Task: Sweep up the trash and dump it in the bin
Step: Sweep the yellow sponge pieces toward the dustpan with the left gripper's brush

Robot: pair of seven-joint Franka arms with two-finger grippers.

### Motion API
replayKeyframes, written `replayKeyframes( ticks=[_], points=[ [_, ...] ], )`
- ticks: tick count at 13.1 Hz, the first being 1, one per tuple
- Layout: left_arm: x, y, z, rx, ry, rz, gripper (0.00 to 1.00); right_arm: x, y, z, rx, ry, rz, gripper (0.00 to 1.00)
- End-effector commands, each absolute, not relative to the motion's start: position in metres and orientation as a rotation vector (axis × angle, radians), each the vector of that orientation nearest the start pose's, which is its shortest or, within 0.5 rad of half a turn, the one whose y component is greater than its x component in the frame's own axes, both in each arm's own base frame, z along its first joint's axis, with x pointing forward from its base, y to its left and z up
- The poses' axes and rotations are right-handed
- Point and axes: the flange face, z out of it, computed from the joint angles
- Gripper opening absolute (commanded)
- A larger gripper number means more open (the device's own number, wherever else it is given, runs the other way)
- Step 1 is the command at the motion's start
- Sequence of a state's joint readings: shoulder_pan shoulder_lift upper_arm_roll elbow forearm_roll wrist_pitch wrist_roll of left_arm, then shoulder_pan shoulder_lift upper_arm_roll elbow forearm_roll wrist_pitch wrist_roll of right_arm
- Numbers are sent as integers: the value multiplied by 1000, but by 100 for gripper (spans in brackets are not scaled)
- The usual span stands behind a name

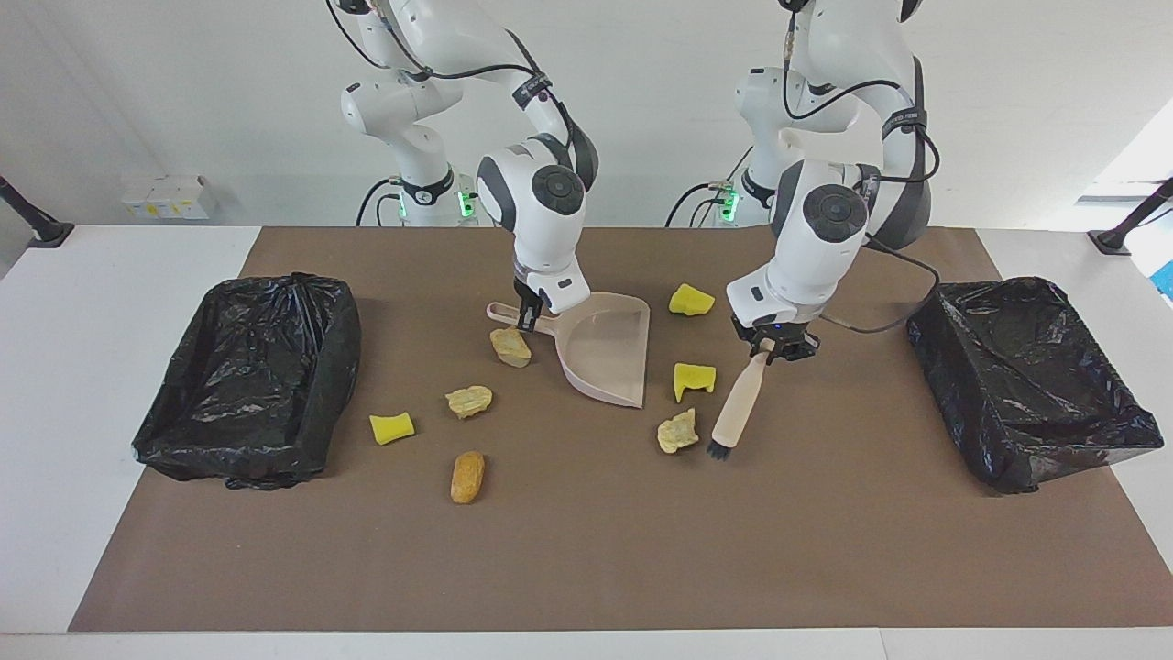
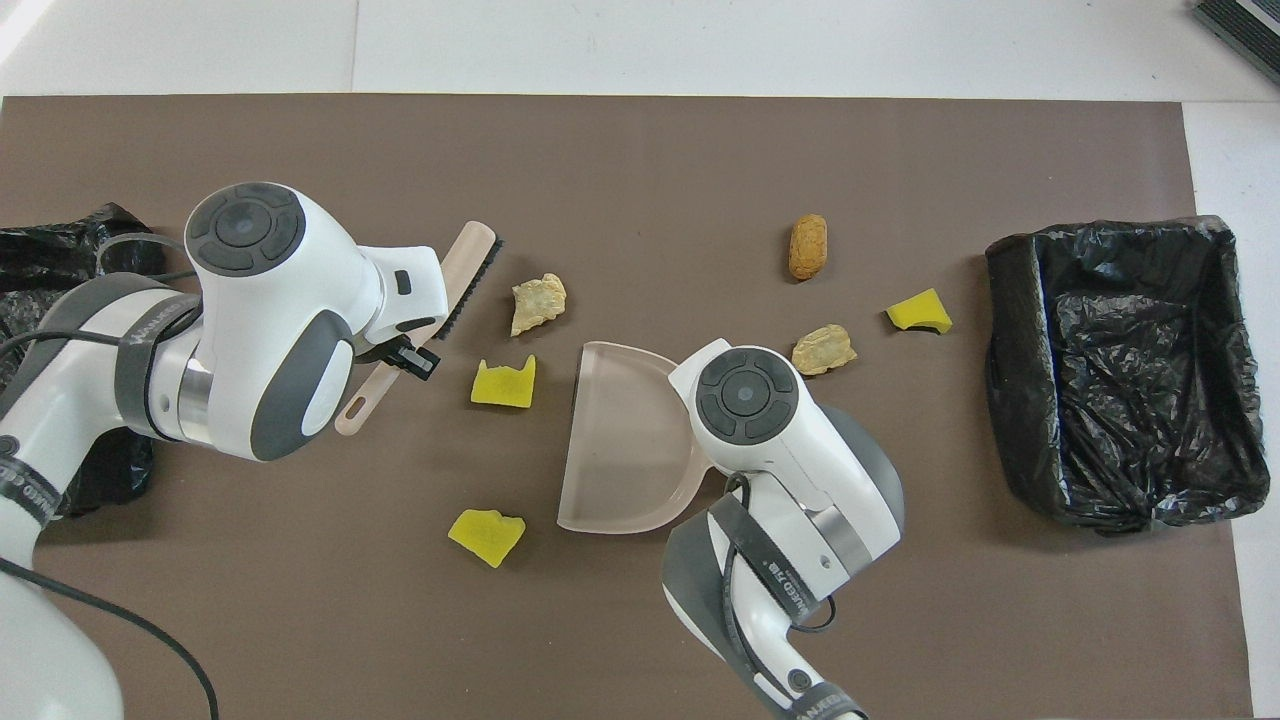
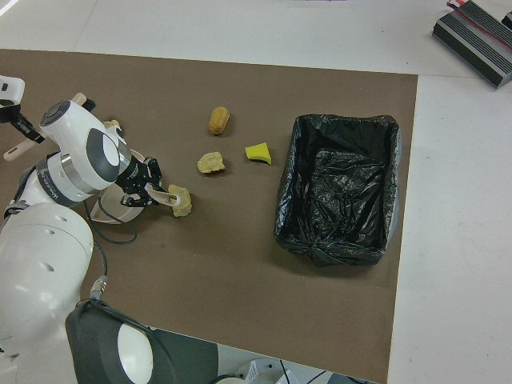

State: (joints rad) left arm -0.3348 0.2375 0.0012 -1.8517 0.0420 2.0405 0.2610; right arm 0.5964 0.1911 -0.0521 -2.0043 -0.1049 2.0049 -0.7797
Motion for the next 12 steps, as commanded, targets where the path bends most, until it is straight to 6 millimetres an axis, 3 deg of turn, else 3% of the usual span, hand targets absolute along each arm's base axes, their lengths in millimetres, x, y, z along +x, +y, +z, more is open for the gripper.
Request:
replayKeyframes(
  ticks=[1, 2, 3, 8, 10, 12],
  points=[
    [612, -215, 358, -2892, 1001, 12, 0, 488, 288, 355, -2509, -2008, 328, 0],
    [609, -220, 357, -2888, 1014, 23, 0, 488, 289, 355, -2531, -1985, 327, 0],
    [592, -236, 350, -2841, 1080, 100, 0, 487, 288, 356, -2547, -1966, 328, 0],
    [531, -262, 361, -2669, 1308, 429, 0, 487, 289, 356, -2549, -1964, 325, 0],
    [520, -259, 379, -2688, 1290, 416, 0, 487, 289, 356, -2549, -1964, 325, 0],
    [516, -242, 406, -2761, 1181, 428, 0, 487, 289, 356, -2549, -1964, 325, 0]
  ],
)
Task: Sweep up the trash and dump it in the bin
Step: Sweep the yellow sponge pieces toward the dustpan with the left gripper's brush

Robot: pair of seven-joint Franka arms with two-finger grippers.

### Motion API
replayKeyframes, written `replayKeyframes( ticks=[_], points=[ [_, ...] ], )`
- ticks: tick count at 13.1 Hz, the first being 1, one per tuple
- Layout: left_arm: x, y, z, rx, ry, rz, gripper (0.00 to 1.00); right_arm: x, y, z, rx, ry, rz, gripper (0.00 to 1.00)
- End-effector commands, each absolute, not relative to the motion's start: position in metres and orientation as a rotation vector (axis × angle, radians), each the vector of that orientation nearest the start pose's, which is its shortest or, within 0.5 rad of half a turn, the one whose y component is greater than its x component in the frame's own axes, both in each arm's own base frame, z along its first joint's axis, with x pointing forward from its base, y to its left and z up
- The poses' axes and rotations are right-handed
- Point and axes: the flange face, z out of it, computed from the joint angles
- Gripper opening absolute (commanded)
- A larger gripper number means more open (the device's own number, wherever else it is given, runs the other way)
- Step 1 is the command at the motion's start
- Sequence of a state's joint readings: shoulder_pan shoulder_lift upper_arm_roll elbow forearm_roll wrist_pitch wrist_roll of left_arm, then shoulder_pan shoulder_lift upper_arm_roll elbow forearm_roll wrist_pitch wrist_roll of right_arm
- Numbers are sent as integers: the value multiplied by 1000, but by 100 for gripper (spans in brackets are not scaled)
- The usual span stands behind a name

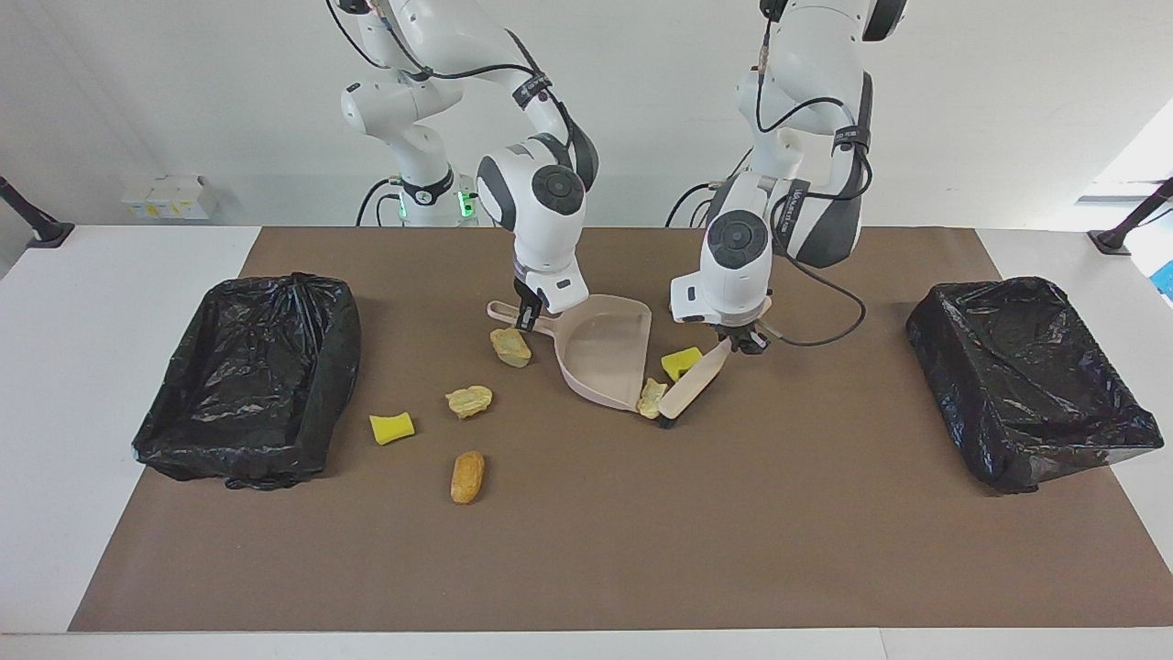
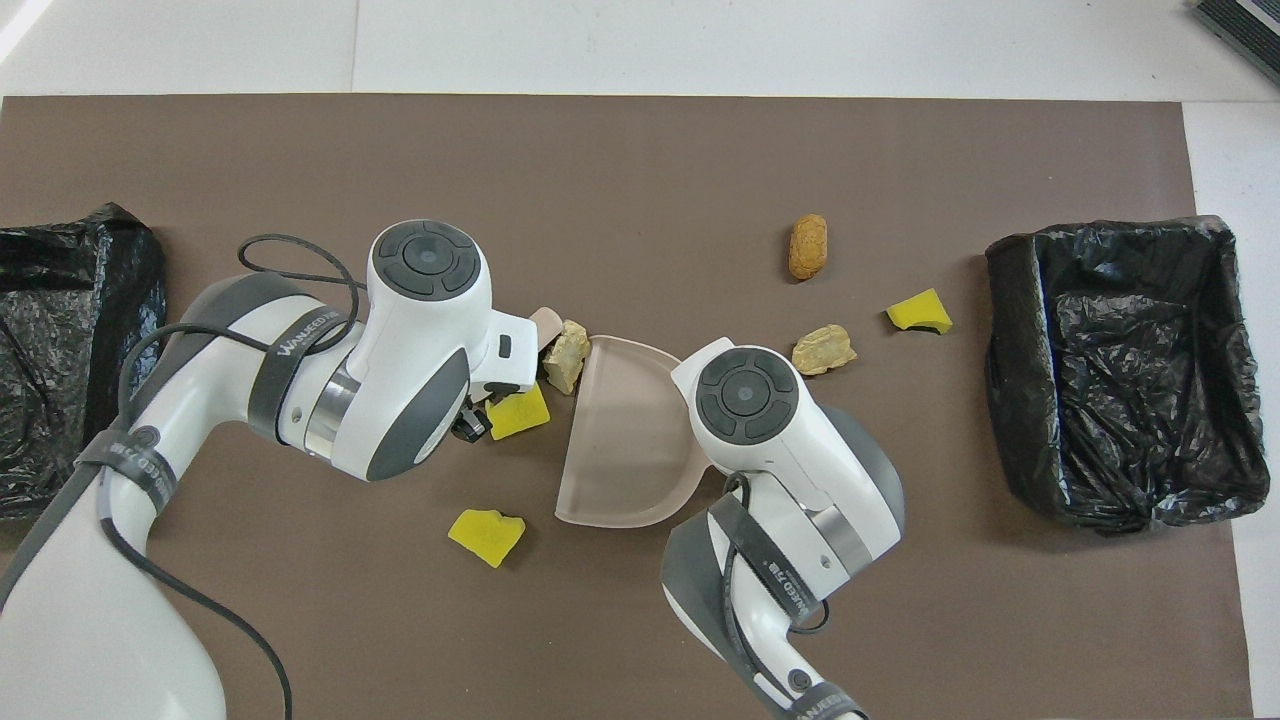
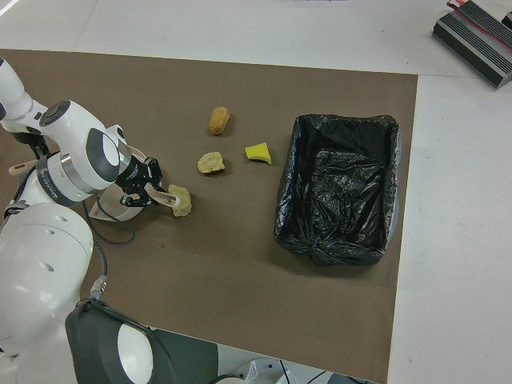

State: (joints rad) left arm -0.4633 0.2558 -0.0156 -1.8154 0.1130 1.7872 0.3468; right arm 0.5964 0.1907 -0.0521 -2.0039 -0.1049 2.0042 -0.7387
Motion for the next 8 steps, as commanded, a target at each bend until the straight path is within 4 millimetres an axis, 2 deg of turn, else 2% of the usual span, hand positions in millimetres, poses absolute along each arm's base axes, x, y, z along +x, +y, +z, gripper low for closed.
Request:
replayKeyframes(
  ticks=[1, 3, 4, 5, 8],
  points=[
    [513, -230, 415, -2819, 1067, 463, 0, 487, 289, 356, -2548, -1966, 325, 0],
    [512, -215, 407, -2912, 785, 463, 0, 487, 289, 356, -2548, -1966, 325, 0],
    [510, -204, 398, -2942, 701, 421, 0, 487, 288, 356, -2543, -1973, 326, 0],
    [509, -197, 389, -2983, 683, 324, 0, 487, 289, 356, -2538, -1979, 324, 0],
    [510, -210, 359, -3053, 665, 279, 0, 487, 288, 354, -2533, -1985, 329, 0]
  ],
)
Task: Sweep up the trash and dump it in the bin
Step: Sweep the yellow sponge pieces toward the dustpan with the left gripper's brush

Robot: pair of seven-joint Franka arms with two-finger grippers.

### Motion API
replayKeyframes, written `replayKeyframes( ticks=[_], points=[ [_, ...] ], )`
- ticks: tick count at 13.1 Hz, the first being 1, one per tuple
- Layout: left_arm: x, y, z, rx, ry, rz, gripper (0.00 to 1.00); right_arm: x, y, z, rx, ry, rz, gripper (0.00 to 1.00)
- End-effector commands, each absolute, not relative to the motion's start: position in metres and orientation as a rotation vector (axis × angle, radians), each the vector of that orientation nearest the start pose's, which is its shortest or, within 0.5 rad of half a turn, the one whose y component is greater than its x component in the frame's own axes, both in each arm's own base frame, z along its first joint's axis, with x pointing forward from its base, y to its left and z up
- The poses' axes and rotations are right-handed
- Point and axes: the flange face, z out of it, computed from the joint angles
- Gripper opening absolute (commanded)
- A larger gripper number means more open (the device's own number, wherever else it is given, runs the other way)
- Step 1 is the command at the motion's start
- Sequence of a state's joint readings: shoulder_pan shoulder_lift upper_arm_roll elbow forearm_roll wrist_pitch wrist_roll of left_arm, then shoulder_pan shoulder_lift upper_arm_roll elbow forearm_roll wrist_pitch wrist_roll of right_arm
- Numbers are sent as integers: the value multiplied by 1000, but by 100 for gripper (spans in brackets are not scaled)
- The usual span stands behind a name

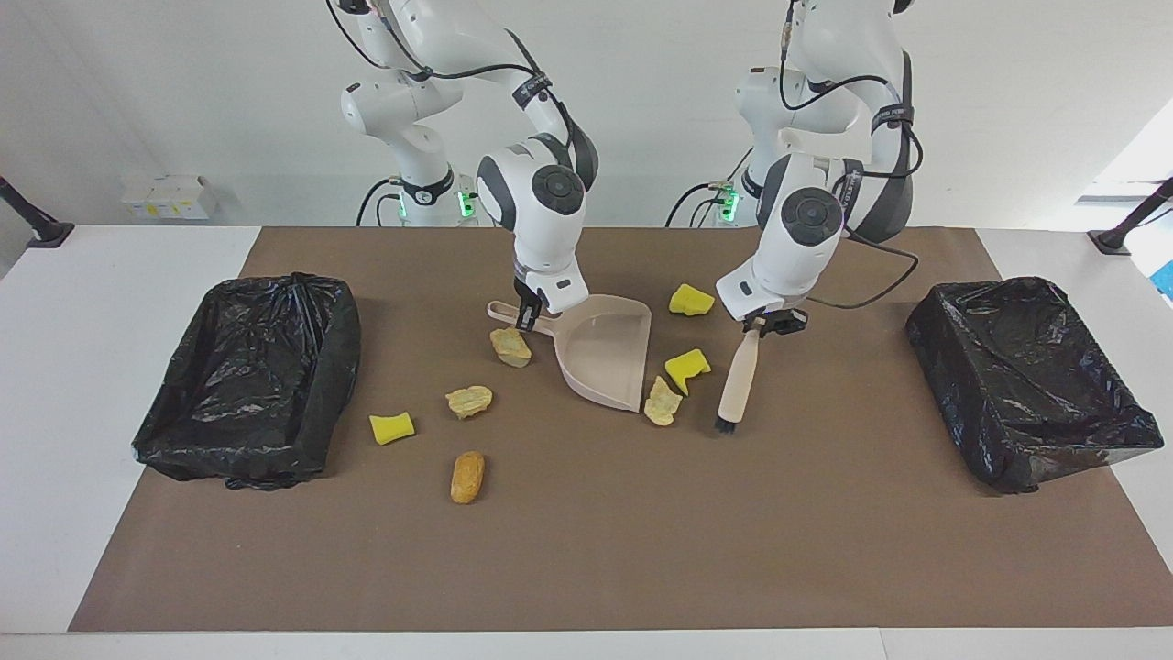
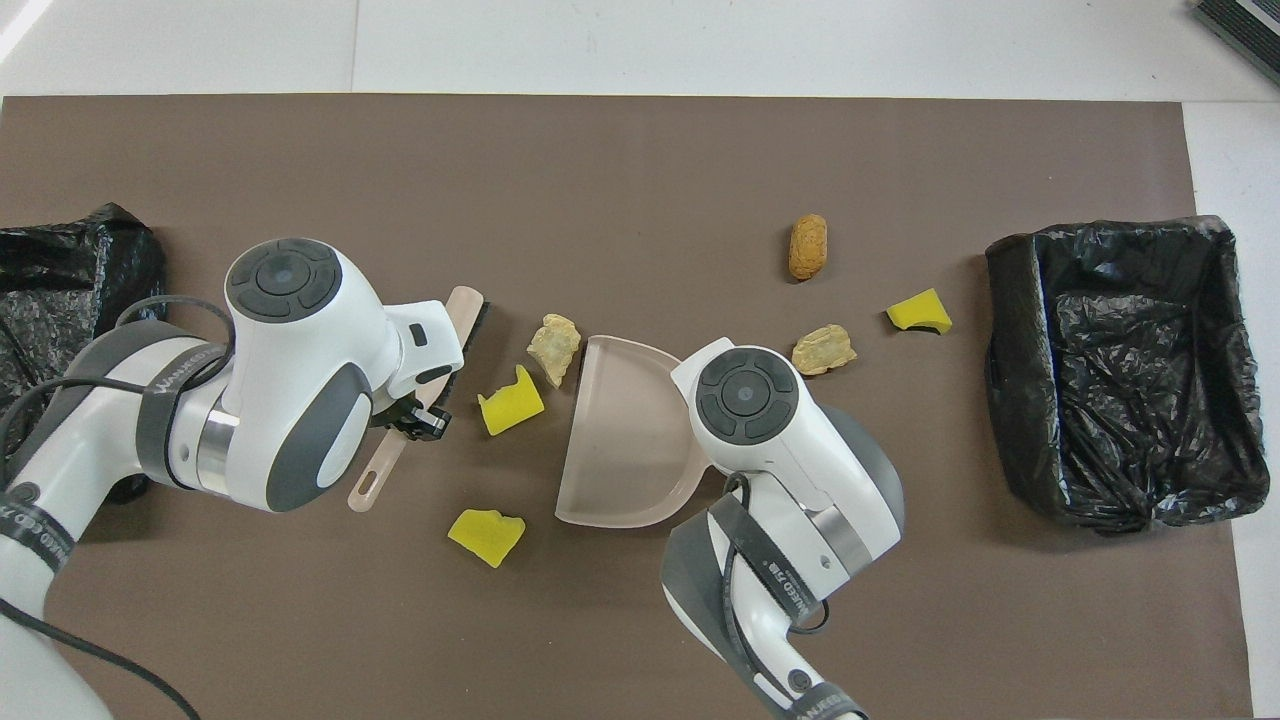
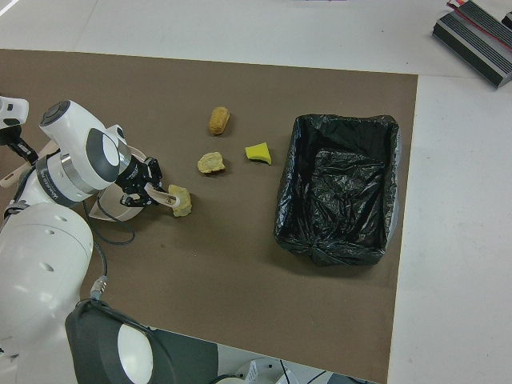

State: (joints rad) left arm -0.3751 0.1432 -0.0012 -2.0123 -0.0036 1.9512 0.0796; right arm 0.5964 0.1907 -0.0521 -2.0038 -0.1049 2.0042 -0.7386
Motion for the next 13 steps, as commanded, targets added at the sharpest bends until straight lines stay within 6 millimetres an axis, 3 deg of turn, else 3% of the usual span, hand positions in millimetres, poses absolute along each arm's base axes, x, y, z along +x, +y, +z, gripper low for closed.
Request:
replayKeyframes(
  ticks=[1, 4, 7, 9, 13],
  points=[
    [504, -225, 359, -3052, 702, 272, 0, 487, 288, 355, -2536, -1981, 326, 0],
    [474, -275, 362, -3044, 822, 288, 0, 486, 289, 355, -2542, -1976, 326, 0],
    [410, -331, 369, -3009, 942, 367, 0, 486, 289, 355, -2541, -1976, 326, 0],
    [383, -356, 375, -3010, 826, 393, 0, 486, 289, 355, -2542, -1977, 326, 0],
    [377, -368, 381, -3101, 412, 405, 0, 486, 289, 355, -2540, -1979, 326, 0]
  ],
)
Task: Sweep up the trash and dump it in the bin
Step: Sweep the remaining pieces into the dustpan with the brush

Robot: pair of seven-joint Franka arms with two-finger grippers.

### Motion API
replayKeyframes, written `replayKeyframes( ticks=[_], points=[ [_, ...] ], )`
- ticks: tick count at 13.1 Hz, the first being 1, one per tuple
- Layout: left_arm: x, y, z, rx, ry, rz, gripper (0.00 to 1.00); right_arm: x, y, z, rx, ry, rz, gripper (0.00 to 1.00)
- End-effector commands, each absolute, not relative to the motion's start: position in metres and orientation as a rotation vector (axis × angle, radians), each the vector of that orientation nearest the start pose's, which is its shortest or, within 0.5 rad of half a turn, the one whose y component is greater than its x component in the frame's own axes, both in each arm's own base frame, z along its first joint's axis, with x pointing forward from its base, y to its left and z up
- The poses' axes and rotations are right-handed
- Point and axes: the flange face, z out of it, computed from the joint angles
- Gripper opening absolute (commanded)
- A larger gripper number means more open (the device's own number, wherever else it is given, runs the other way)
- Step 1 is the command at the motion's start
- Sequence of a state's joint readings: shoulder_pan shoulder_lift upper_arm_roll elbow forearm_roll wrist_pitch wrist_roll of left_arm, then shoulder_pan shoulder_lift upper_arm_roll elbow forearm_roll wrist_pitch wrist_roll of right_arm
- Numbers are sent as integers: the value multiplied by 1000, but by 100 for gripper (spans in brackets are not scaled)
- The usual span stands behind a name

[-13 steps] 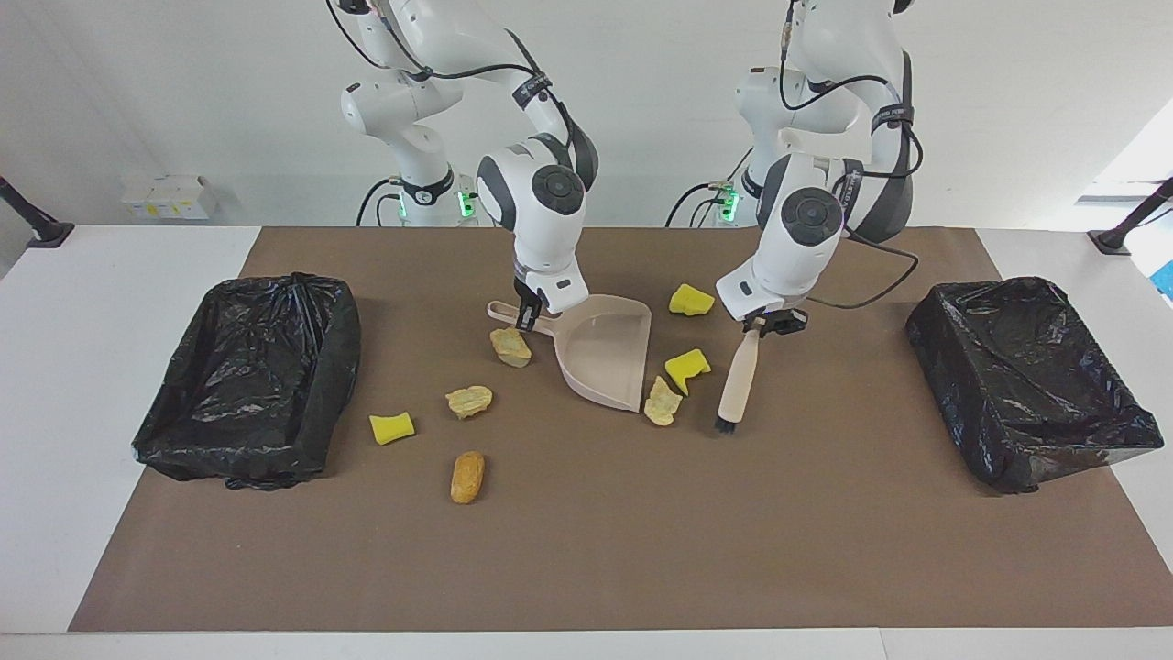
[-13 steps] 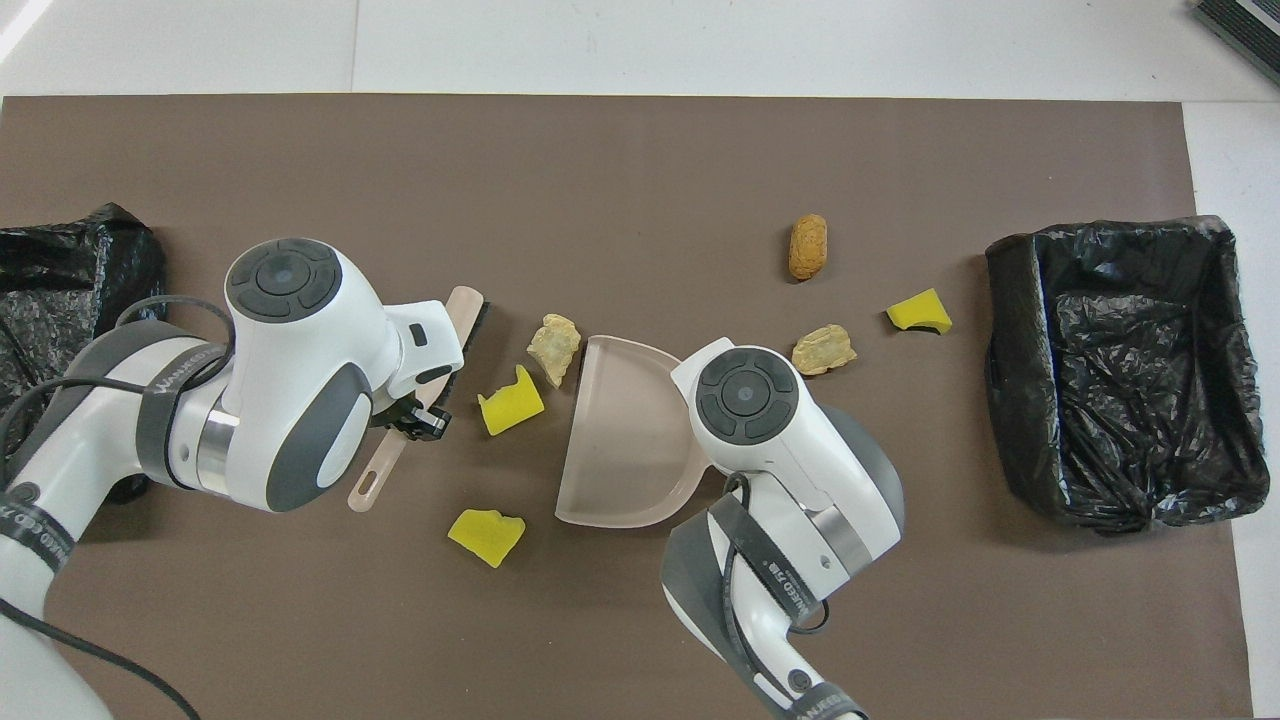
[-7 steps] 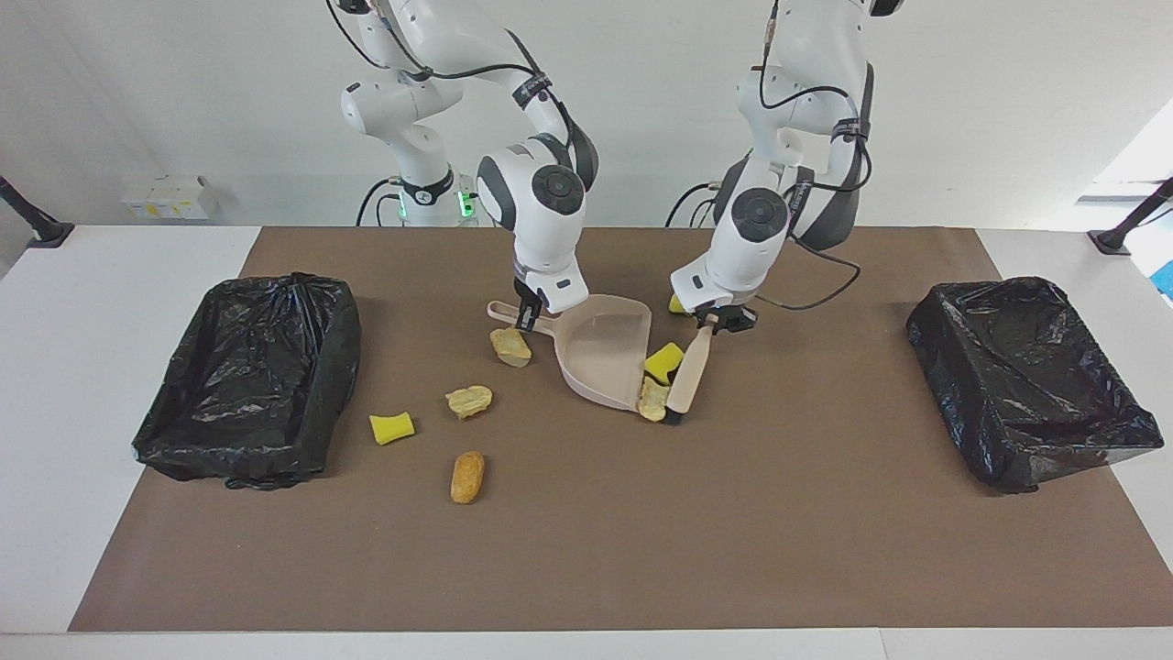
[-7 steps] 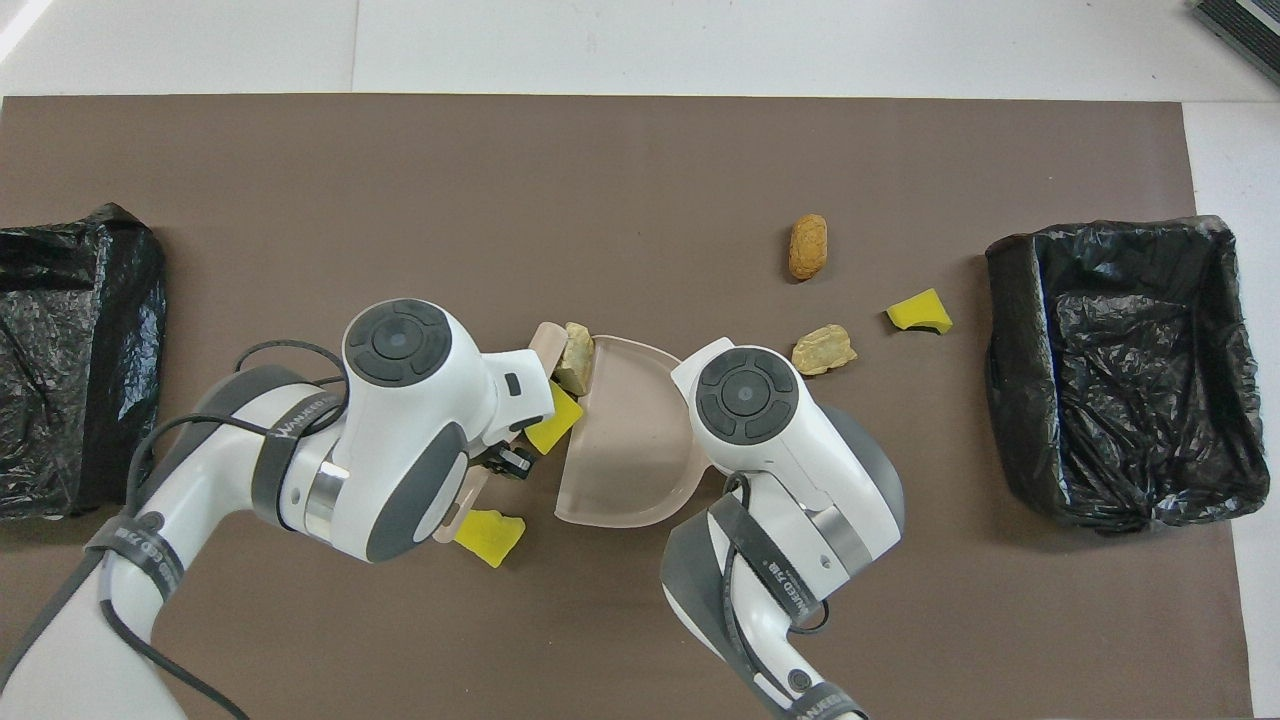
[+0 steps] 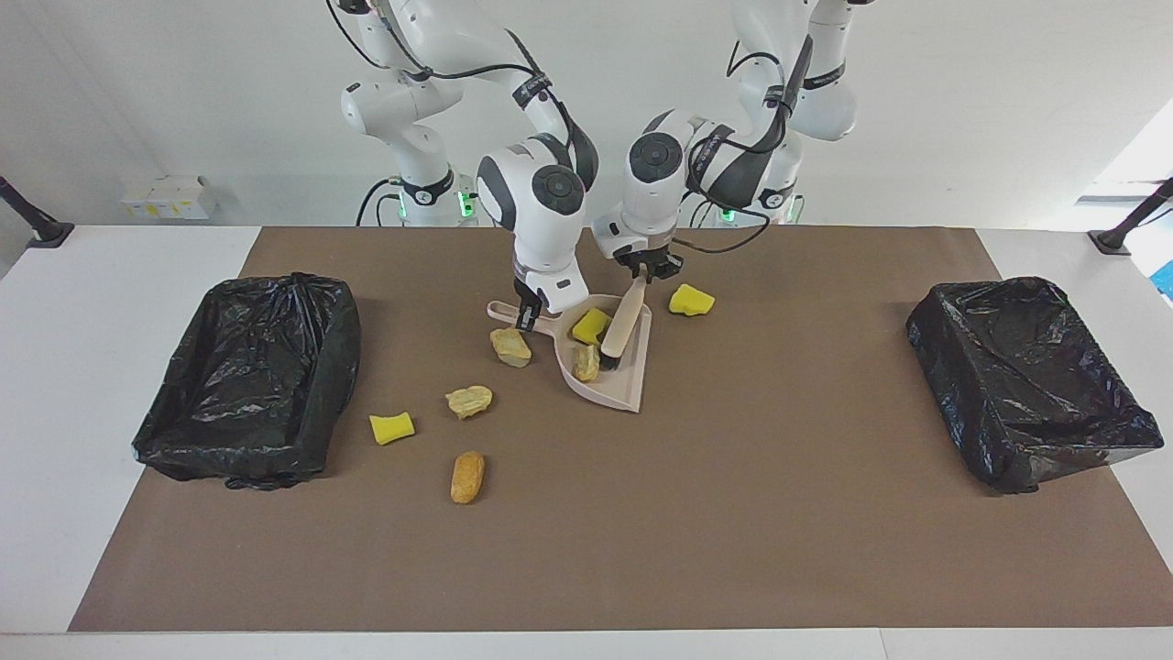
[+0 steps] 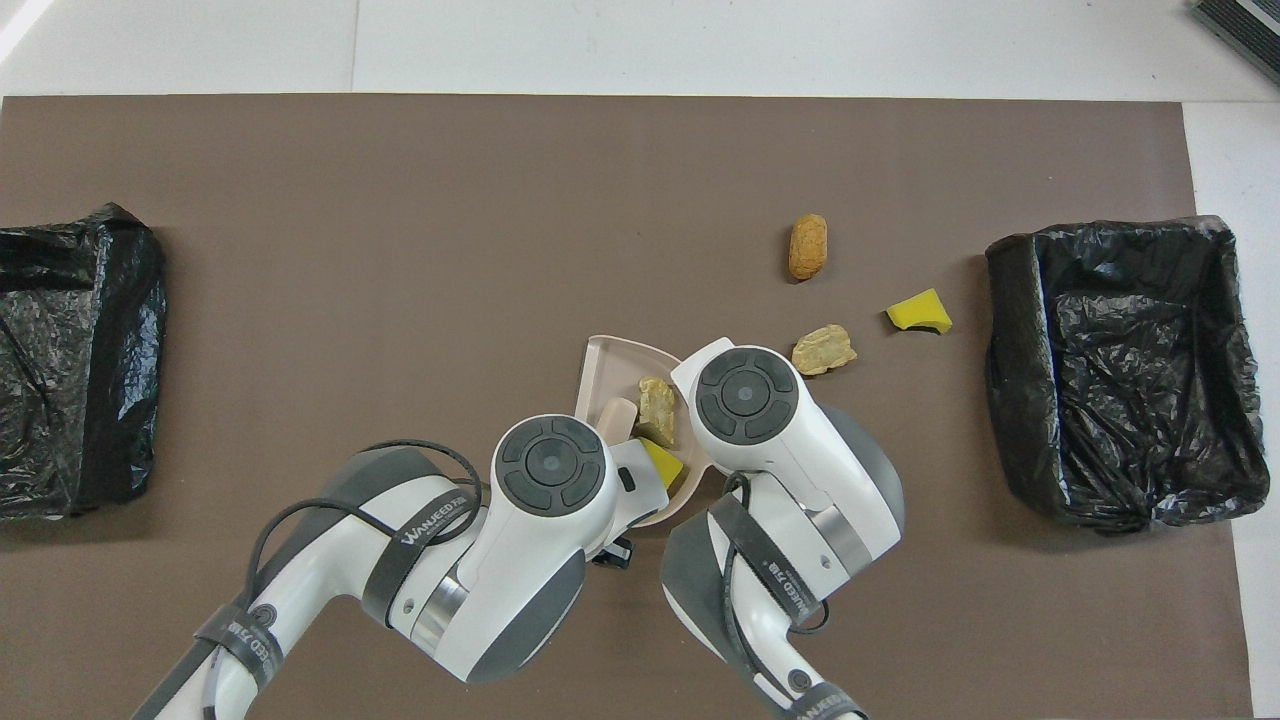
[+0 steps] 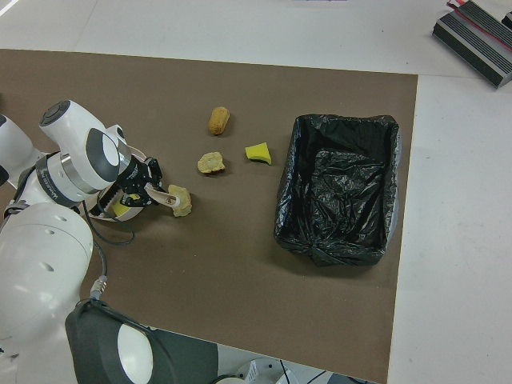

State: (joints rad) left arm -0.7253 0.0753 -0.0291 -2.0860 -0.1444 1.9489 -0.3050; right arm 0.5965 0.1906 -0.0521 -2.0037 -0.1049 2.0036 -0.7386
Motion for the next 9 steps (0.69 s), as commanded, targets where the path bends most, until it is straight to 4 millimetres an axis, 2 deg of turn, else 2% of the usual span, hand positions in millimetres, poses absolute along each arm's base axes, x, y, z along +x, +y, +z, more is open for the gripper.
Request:
replayKeyframes(
  ticks=[1, 3, 6, 7, 9],
  points=[
    [372, -373, 384, -3104, 227, 402, 0, 486, 289, 355, -2540, -1979, 326, 0],
    [366, -373, 397, -3089, -72, 392, 0, 485, 287, 355, -2535, -1978, 336, 0],
    [361, -363, 413, -2931, -590, 418, 0, 487, 286, 354, -2503, -2035, 332, 0],
    [358, -357, 427, -2899, -676, 416, 0, 489, 286, 355, -2417, -2137, 330, 0],
    [340, -346, 433, -2793, -765, 456, 0, 488, 283, 355, -2355, -2237, 361, 0]
  ],
)
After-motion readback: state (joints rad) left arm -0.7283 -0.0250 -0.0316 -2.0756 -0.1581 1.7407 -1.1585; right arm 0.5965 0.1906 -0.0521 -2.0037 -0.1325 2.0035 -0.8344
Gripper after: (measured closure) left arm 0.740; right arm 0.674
